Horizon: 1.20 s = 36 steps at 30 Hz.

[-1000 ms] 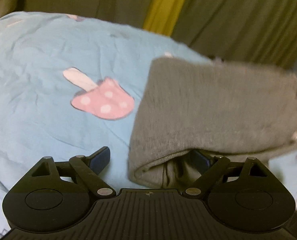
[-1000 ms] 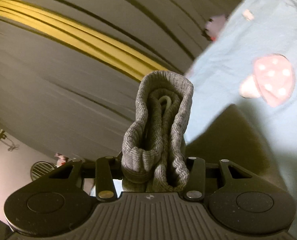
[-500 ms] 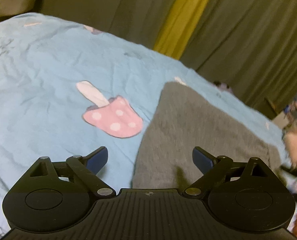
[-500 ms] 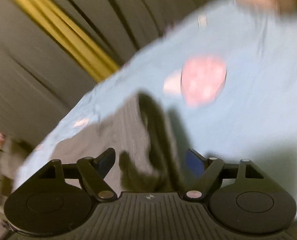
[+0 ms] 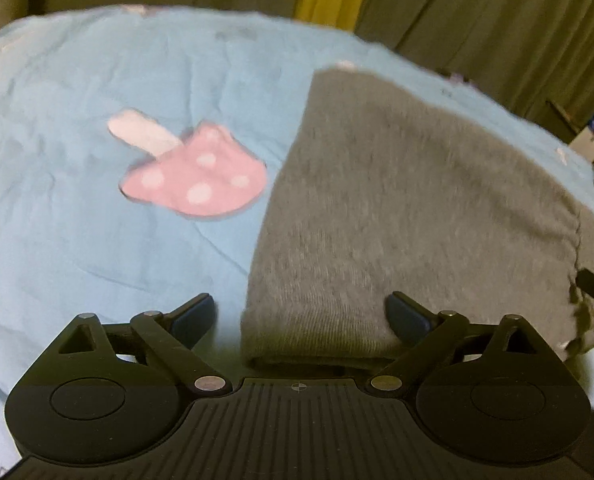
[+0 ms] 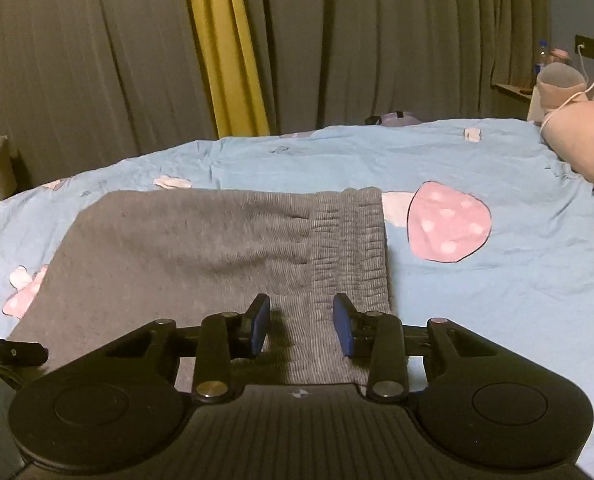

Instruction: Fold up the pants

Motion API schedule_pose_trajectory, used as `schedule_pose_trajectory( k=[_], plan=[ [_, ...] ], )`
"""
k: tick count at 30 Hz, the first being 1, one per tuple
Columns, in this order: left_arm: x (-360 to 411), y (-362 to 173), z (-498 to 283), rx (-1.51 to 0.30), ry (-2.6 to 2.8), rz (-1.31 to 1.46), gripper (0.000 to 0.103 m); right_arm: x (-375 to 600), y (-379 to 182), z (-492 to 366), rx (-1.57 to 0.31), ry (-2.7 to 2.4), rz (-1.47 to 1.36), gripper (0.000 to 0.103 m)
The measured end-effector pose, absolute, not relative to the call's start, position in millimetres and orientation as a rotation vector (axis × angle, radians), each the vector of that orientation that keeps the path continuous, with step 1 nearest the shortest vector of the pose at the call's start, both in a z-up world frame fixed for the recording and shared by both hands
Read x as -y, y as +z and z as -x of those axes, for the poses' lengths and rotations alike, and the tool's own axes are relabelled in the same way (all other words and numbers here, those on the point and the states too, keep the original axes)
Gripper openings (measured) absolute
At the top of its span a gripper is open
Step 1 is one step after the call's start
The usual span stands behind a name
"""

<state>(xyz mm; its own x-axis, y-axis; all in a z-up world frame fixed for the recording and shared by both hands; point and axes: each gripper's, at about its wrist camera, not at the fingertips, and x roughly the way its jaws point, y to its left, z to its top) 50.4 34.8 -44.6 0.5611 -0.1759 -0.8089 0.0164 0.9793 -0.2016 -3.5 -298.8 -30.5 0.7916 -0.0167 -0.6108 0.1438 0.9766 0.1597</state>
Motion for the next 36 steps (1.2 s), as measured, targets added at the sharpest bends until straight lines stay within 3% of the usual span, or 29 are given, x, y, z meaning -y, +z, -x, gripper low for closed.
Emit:
schedule_pose_trajectory(
  k=[5, 15, 23, 30, 32, 36],
  plan=[
    [-32.4, -17.4, -45.2, -0.823, -0.111, 0.159, 0.097, 308.5, -39.6, 16.1, -0.647, -0.072, -0.212, 0.037],
    [38.8, -16.4, -137.1, -0.839, -0.182, 0.001, 0.097, 321.2, -43.3, 14.7, -0.612, -0.016, -0.31, 0.05],
    [89.4, -65.6, -166.7, -0.868, -0.159, -0.346, 0.103, 322.4, -45.7, 11.4, -0.594, 0.055, -0.333, 0.074],
    [67.6, -52.6, -154.6, -0.893, -0.144, -0.284, 0.102, 332.9, -37.9, 17.2, -0.581, 0.074, -0.401, 0.081],
    [60.2, -49.1, -143.1, -0.884, -0.13, -0.3, 0.102, 333.1, -33.2, 22.4, -0.555, 0.01, -0.37, 0.099],
    [45.6, -48.7, -119.0, -0.874, -0.104, -0.353, 0.102, 341.2, -41.9, 15.5, -0.627, -0.082, -0.387, 0.099]
  ],
)
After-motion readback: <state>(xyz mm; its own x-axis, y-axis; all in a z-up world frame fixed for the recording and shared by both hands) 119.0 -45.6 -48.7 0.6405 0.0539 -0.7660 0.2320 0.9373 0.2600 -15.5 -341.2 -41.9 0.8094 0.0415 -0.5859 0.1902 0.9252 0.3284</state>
